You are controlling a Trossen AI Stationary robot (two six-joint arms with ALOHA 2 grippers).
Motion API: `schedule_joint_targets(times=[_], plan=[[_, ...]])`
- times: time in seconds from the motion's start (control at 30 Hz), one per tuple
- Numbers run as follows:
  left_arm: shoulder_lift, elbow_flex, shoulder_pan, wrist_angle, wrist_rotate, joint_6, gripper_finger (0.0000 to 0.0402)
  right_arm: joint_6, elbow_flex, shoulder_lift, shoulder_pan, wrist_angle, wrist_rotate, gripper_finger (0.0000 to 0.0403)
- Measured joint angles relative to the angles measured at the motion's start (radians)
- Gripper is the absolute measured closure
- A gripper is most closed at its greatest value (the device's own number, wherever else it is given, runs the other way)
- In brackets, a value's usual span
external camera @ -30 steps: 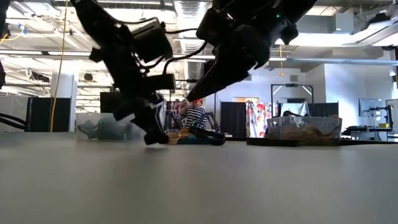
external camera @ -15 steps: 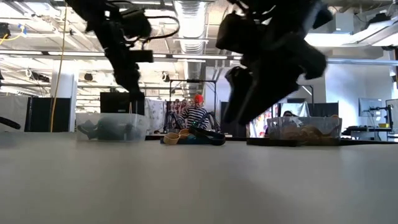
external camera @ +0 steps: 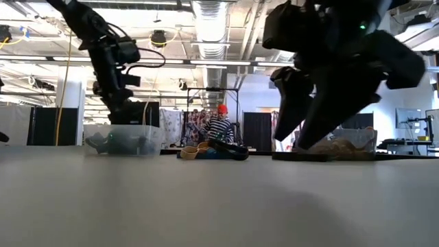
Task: Sort rubber bands into baskets
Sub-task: Put the black rubber band into the transparent bin, then put the blue rubber band into the white bin
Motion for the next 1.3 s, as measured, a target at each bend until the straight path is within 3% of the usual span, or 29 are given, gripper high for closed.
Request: schedule_joint_targets(times=[0.2, 0.6, 0.87, 0.97, 1.1, 1.3], plan=[[0.009, 0.0, 0.054, -0.005, -0.007, 0.006, 0.0365, 0.037, 0.0, 0.0, 0.03, -0.032, 0.045, 0.0112], [0.009, 0.0, 0.059, 0.031, -0.038, -0.046, 0.0234, 0.173, 0.0, 0.0, 0.105, -0.14, 0.098, 0.0112], [0.008, 0.0, 0.058, 0.052, -0.036, -0.094, 0.0214, 0.348, 0.0, -0.068, 0.21, -0.257, 0.166, 0.0112], [0.008, 0.0, 0.046, 0.052, 0.023, -0.124, 0.0214, 0.418, 0.0, -0.124, 0.263, -0.296, 0.176, 0.0112], [0.008, 0.0, -0.001, 0.053, 0.175, -0.167, 0.0214, 0.529, 0.0, -0.187, 0.343, -0.344, 0.148, 0.0112], [0.008, 0.0, -0.167, 0.07, 0.281, -0.217, 0.0214, 0.749, 0.0, -0.22, 0.466, -0.419, 0.105, 0.0112]])
